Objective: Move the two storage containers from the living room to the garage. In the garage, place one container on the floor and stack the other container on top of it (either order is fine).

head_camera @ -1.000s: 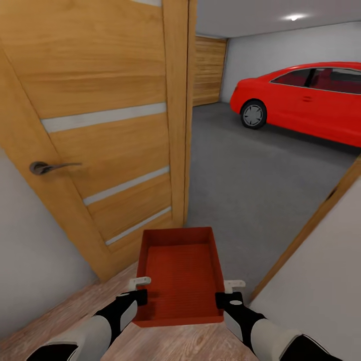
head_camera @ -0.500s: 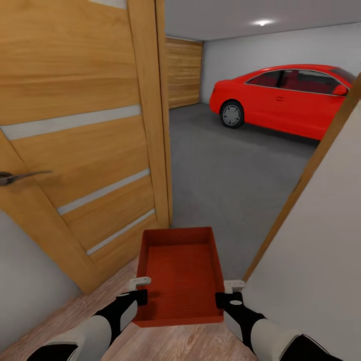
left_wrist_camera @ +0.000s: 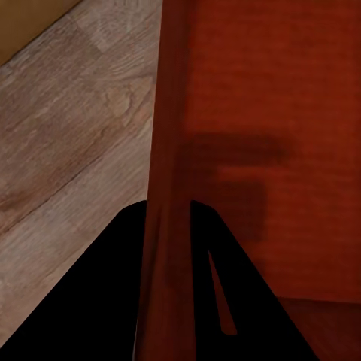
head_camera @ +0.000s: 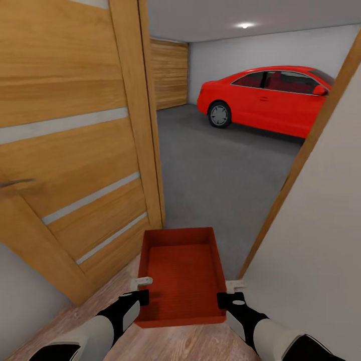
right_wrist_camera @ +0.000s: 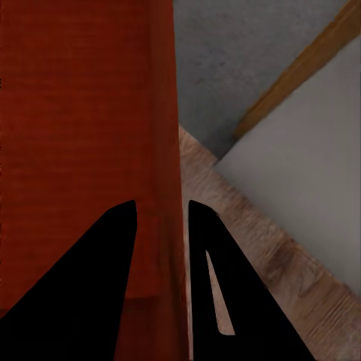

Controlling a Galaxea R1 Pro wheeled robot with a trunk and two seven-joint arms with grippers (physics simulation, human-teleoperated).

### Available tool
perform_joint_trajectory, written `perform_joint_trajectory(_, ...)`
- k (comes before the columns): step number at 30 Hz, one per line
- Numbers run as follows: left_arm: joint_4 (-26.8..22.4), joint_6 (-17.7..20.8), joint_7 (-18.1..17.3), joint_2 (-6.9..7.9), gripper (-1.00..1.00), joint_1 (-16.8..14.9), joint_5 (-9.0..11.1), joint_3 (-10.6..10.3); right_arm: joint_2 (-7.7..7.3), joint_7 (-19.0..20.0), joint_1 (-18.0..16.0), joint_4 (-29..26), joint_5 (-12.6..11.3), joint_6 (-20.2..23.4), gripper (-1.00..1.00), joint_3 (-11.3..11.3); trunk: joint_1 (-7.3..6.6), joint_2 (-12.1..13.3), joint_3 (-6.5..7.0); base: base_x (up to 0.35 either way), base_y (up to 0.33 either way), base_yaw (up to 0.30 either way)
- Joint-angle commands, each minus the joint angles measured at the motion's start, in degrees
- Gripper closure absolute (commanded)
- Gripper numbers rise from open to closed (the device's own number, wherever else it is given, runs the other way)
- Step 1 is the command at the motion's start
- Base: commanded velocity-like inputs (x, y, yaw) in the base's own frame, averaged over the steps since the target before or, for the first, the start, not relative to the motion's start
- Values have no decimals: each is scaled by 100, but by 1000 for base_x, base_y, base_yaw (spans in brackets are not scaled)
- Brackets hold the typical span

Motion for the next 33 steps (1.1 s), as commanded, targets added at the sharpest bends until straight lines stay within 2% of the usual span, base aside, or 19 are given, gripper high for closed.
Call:
perform_joint_trajectory(1,33,33,-121,236,100,4,177,-207,0,167,-7,-22,24,-133,100,-142,2,-3,-5,129,283,-4)
perform_joint_trajectory(15,33,25,-121,238,100,4,177,-209,8,167,-7,-20,24,-133,100,-142,2,-3,-5,108,297,0)
perform_joint_trajectory(33,33,16,-121,237,100,4,177,-215,9,167,-7,-23,24,-133,100,-142,2,-3,-5,3,11,-224)
